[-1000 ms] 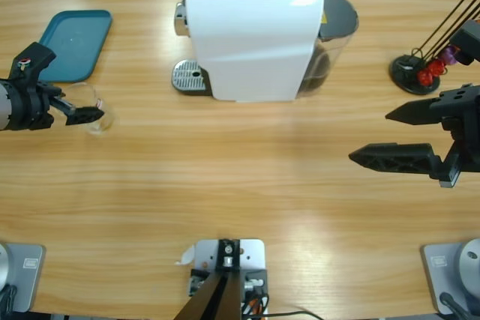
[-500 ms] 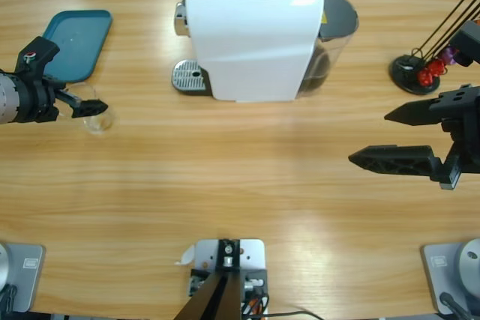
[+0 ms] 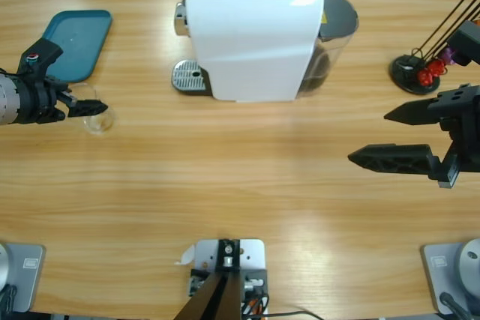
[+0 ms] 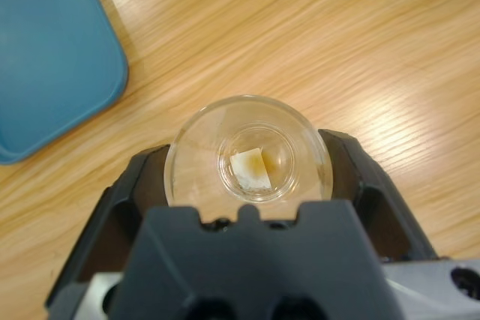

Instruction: Pour coffee

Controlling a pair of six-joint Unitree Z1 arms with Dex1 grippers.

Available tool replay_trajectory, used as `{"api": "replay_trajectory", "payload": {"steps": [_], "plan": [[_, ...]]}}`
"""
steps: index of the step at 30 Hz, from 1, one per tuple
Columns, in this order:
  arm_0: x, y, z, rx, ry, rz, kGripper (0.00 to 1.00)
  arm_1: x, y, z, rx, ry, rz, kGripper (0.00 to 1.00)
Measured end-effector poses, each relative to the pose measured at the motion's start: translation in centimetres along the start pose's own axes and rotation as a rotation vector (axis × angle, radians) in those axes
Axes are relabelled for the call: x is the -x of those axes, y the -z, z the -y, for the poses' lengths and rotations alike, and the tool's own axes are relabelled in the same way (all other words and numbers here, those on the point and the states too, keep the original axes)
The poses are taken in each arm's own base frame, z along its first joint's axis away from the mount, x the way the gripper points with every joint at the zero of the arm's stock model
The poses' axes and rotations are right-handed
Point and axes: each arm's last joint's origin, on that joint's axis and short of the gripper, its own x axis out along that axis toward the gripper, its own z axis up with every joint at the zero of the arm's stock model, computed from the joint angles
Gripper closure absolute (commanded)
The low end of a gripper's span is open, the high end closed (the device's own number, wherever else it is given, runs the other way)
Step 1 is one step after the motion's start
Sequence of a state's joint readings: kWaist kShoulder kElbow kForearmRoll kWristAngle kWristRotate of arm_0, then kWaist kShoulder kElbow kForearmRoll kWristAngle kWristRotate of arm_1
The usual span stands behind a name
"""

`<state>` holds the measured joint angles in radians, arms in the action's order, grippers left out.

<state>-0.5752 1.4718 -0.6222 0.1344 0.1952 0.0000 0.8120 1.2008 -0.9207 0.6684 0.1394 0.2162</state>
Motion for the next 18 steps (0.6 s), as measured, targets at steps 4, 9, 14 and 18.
{"api": "replay_trajectory", "payload": {"steps": [4, 9, 14, 18], "plan": [[0.1, 0.0, 0.2, -0.043, 0.038, 0.006, 0.776, 0.0, 0.0, 0.0, -0.001, 0.001, 0.000, 0.000], [0.6, -0.9, 0.6, -0.151, 0.136, 0.048, 1.000, -0.2, 0.1, 0.2, -0.005, 0.004, -0.002, 0.000], [2.2, -4.8, 0.6, -0.271, 0.195, 0.155, 1.000, -0.6, 0.2, 0.4, -0.013, 0.009, 0.000, 0.000], [2.9, -7.1, 0.5, -0.452, 0.200, 0.189, 1.000, -0.8, 0.3, 0.8, -0.030, 0.019, -0.001, 0.000]]}}
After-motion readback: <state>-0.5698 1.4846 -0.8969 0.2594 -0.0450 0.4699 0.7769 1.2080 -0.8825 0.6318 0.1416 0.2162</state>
